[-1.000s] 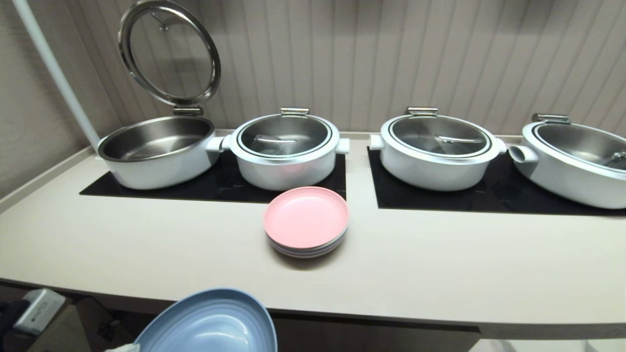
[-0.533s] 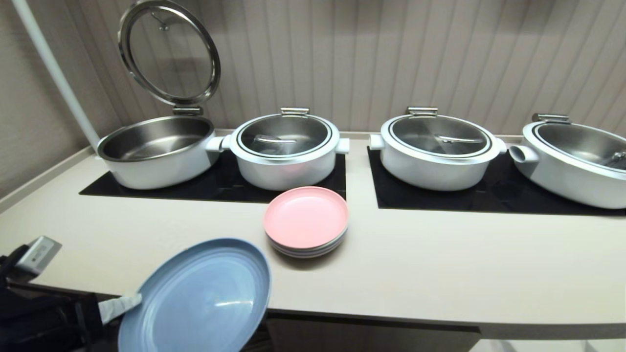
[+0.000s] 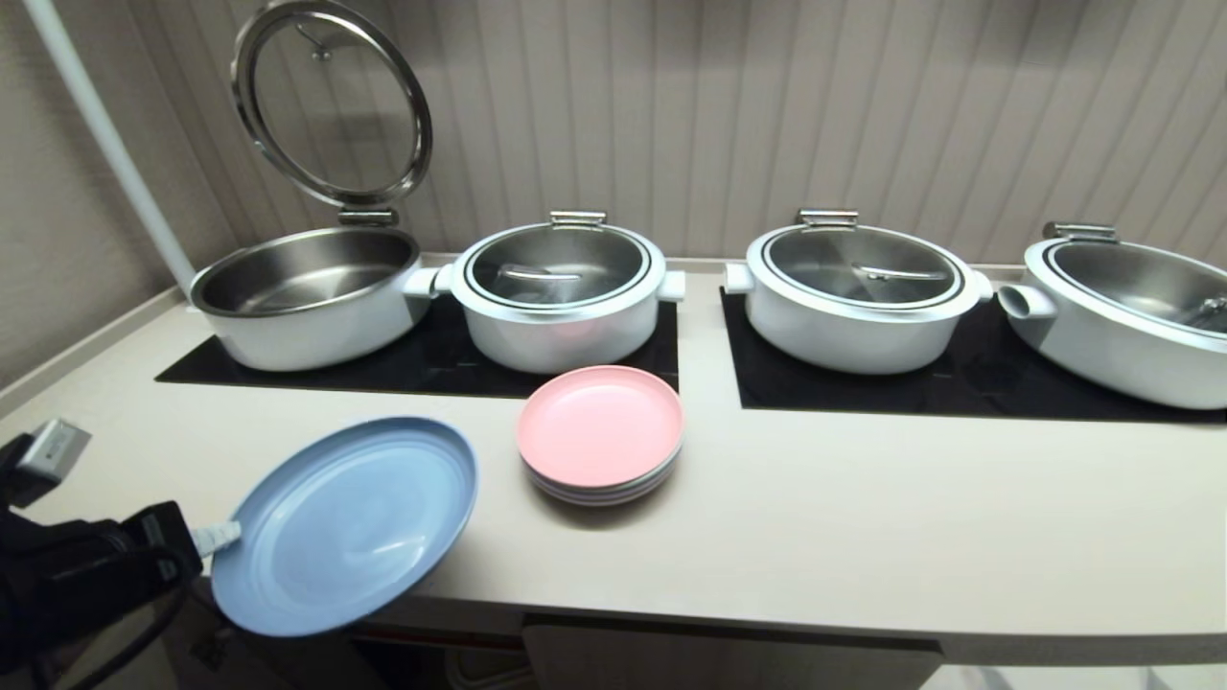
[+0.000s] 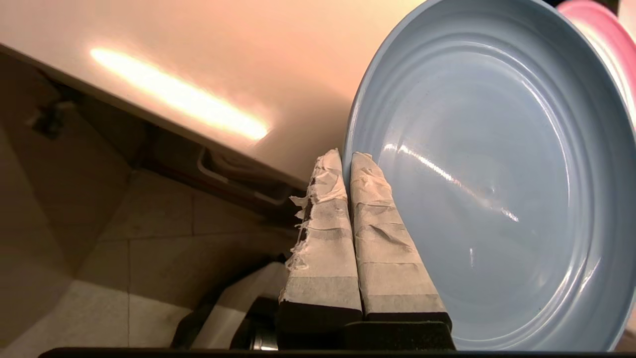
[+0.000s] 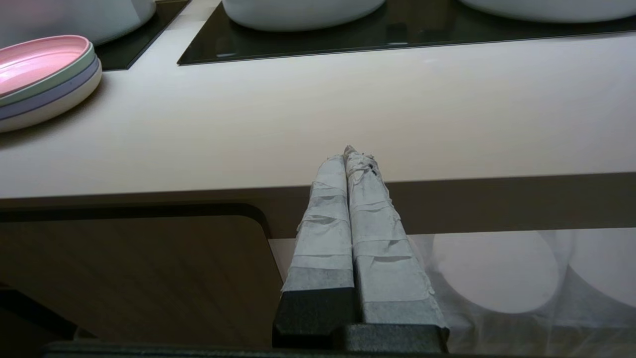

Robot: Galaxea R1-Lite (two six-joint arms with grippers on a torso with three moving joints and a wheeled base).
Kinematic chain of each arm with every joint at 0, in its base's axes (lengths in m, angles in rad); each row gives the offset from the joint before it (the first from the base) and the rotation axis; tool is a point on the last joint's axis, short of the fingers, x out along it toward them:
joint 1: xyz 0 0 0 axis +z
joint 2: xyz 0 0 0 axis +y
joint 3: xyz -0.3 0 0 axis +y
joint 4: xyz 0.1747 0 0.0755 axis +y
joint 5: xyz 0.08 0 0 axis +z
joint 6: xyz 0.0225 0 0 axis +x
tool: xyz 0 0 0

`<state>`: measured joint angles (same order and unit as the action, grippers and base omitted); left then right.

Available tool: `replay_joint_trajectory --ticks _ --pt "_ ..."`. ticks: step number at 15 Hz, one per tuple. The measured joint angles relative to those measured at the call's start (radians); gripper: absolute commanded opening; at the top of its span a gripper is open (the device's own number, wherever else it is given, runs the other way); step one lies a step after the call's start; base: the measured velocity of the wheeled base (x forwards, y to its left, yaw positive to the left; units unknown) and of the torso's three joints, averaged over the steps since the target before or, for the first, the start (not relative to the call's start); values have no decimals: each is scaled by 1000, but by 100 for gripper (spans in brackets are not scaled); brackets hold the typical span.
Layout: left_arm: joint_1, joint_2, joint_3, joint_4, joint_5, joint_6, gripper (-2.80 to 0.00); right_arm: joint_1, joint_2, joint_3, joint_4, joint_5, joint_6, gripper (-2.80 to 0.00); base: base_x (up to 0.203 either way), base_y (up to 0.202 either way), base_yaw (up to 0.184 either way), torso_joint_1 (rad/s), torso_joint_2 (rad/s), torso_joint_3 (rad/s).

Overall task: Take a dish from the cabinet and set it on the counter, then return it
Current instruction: Place it on the table

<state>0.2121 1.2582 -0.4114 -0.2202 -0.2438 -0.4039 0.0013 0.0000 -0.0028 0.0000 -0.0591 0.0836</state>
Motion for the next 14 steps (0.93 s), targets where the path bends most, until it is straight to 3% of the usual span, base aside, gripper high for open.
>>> replay_joint_trajectory --ticks 4,7,10,14 --pt "59 139 -40 -139 32 11 -280 0 0 1 0 0 0 -280 0 0 0 0 0 0" --pt "65 238 -107 -152 33 24 -280 0 0 1 0 0 0 -280 0 0 0 0 0 0" --pt "59 330 -157 -153 27 80 -280 0 0 0 0 0 0 -280 0 0 0 0 0 0" --pt "45 424 -187 -187 34 90 -280 0 0 0 0 0 0 -280 0 0 0 0 0 0"
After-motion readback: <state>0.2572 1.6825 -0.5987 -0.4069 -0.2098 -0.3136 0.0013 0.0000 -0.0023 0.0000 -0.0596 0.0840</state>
